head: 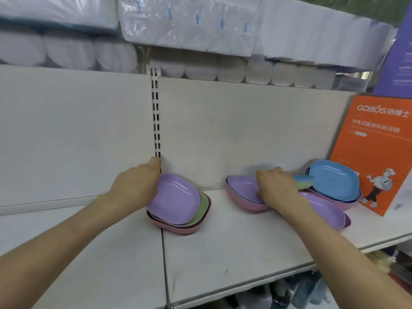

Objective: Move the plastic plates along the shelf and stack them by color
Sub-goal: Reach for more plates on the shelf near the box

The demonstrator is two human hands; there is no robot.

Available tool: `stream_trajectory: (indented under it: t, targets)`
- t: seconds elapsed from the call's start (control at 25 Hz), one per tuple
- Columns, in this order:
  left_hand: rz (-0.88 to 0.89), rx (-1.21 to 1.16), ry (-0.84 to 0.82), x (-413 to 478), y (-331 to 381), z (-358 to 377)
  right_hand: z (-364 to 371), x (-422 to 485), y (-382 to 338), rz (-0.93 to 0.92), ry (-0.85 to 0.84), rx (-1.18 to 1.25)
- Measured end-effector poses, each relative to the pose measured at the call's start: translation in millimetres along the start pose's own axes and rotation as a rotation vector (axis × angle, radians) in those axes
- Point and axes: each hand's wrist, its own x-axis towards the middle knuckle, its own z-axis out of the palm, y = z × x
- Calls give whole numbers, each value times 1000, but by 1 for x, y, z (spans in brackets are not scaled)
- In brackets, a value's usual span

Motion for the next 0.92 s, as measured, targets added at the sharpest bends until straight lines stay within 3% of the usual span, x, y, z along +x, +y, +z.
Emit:
stream_trajectory:
  t: [0.12, 0.24, 0.48, 0.76, 0.92]
  targets:
    - [-71, 26, 88, -13, -2, -6, 3, 0, -4, -8, 22, -40]
    - [-106, -106, 128, -27, -5, -12, 3, 4, -3, -29, -13, 98]
    - [-245, -466, 10, -62, 1, -34, 2, -2, 1, -67, -7, 454]
    - [-419, -665, 10, -96, 12, -49, -6, -18, 3, -136, 63, 409]
    - [-469, -803, 38, -117, 13, -55, -13, -28, 4, -88, 211, 297]
